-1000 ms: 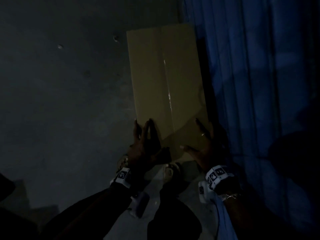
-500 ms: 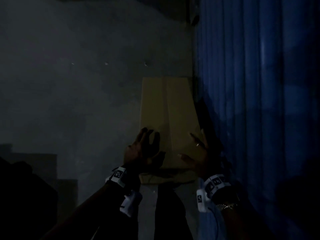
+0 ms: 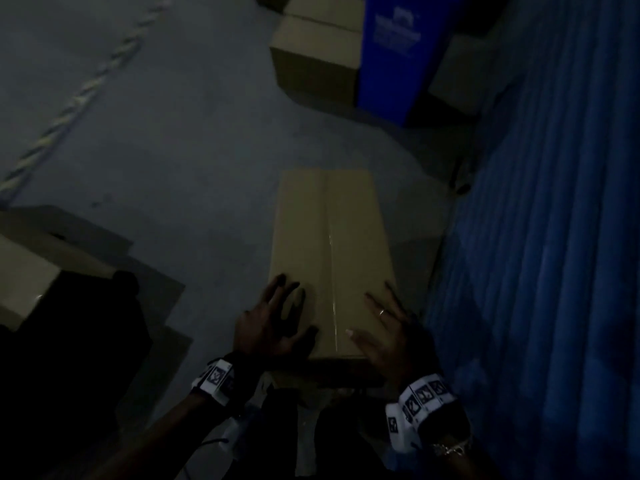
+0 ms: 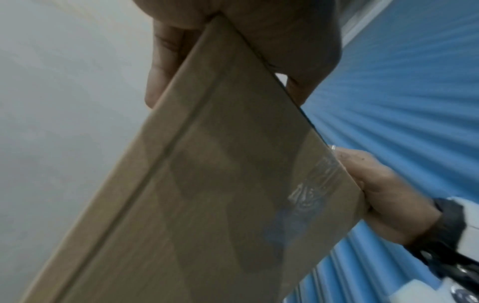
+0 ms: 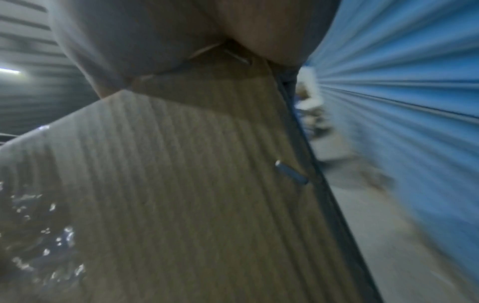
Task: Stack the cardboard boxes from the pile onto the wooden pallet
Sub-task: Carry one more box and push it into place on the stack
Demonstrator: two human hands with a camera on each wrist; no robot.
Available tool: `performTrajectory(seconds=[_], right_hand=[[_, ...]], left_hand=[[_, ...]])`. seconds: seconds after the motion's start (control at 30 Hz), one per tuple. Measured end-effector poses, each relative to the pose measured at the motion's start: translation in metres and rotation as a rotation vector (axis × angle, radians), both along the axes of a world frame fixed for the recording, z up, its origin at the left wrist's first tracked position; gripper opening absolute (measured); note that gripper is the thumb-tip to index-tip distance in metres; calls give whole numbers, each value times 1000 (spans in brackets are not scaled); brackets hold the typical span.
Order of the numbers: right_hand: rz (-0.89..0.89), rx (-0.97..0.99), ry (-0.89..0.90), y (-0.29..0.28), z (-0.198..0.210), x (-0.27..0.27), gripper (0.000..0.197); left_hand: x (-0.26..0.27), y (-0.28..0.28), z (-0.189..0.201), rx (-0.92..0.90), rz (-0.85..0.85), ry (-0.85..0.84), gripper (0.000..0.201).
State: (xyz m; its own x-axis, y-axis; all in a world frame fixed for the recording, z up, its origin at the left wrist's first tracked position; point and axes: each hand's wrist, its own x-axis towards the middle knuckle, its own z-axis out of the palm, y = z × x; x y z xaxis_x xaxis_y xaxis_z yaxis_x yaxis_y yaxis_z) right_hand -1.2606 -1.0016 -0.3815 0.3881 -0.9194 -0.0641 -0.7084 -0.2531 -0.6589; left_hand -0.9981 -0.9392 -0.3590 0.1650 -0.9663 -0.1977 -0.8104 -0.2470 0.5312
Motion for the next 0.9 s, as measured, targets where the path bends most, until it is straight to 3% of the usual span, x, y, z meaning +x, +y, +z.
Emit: performTrajectory(seconds=[0.23, 0.4, 0.63, 0.9], right_hand=[[251, -191, 115, 1, 98, 127, 76], [431, -328, 75, 20, 146, 241, 73], [624, -422, 21, 59, 174, 388, 73], [867, -441, -24, 102, 189, 516, 77]], left_hand=[[102, 66, 84, -218, 238, -18, 84], [191, 122, 121, -368, 416, -14, 81], [296, 203, 145, -428, 638, -137, 81], [370, 280, 155, -399, 872, -243, 80]])
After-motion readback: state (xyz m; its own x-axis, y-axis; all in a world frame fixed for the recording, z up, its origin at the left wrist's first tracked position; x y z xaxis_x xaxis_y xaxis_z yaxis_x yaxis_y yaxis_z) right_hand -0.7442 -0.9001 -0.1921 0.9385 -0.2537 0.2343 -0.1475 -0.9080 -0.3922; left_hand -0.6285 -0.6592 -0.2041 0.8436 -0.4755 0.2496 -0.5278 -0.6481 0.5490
